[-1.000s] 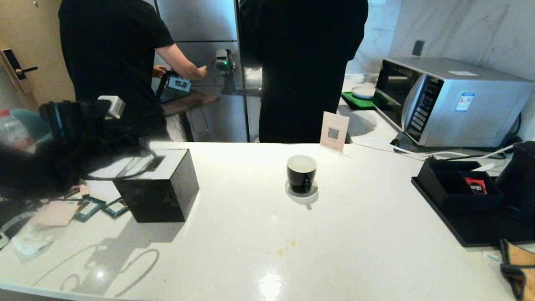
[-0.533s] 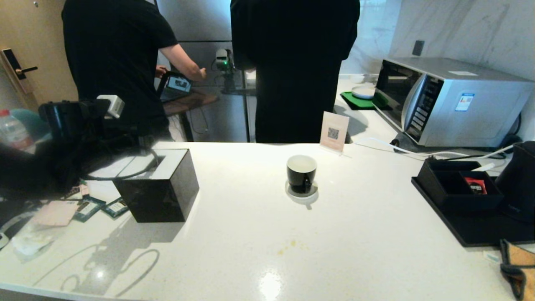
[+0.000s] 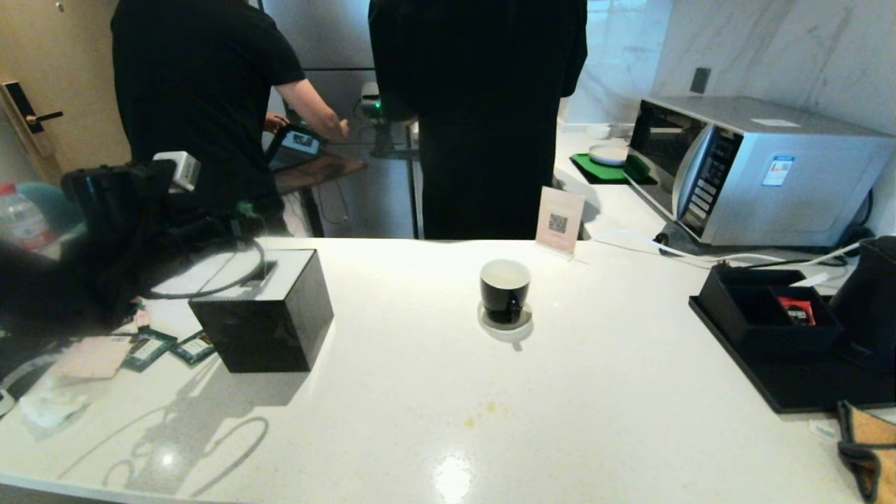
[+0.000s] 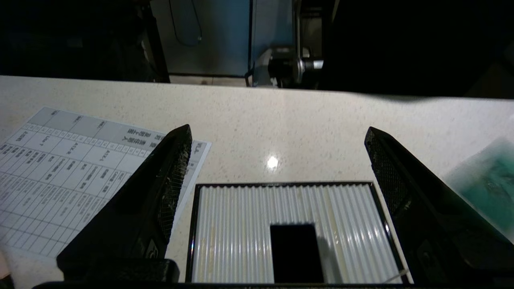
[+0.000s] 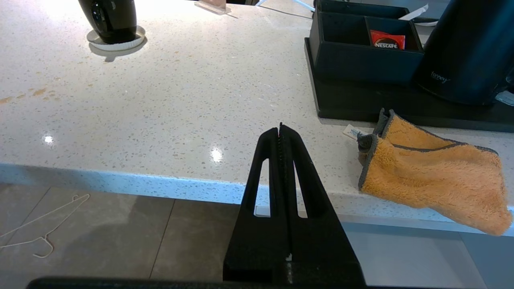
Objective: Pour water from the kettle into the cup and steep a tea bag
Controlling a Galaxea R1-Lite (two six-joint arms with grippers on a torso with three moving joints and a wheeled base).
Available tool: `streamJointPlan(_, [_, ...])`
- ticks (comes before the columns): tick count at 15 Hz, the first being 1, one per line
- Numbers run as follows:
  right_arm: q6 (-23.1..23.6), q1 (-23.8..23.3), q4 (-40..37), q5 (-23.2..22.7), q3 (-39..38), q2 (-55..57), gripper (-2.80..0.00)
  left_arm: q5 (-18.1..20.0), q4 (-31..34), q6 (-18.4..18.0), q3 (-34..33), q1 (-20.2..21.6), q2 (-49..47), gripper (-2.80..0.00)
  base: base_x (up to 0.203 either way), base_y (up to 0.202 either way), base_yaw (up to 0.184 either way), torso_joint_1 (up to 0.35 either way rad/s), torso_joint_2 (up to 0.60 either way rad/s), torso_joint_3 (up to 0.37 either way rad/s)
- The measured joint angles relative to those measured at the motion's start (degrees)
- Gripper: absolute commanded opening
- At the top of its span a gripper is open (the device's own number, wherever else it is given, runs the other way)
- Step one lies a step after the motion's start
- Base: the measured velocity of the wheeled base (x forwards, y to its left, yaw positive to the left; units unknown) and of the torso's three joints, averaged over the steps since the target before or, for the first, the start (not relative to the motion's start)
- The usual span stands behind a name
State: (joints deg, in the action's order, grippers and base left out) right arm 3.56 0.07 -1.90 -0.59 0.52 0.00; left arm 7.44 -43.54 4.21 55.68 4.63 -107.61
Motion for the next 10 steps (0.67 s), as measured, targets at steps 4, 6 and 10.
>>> streamJointPlan(4, [0.0,0.0,0.0,0.0,0.0,0.0,-2.8,-0.5,-7.3,4.9,-0.4,-0.3,-1.4,0.0,0.0,0.0,0.0,0.0,0.0,0.0])
streamJointPlan(6, [0.0,0.0,0.0,0.0,0.0,0.0,-2.8,-0.5,-9.9,6.3,-1.7,-0.1,-2.0,0.0,0.0,0.0,0.0,0.0,0.0,0.0])
streamJointPlan(10, [0.0,0.0,0.0,0.0,0.0,0.0,-2.8,-0.9,-12.1,6.8,-4.0,0.3,-2.4,0.0,0.0,0.0,0.0,0.0,0.0,0.0])
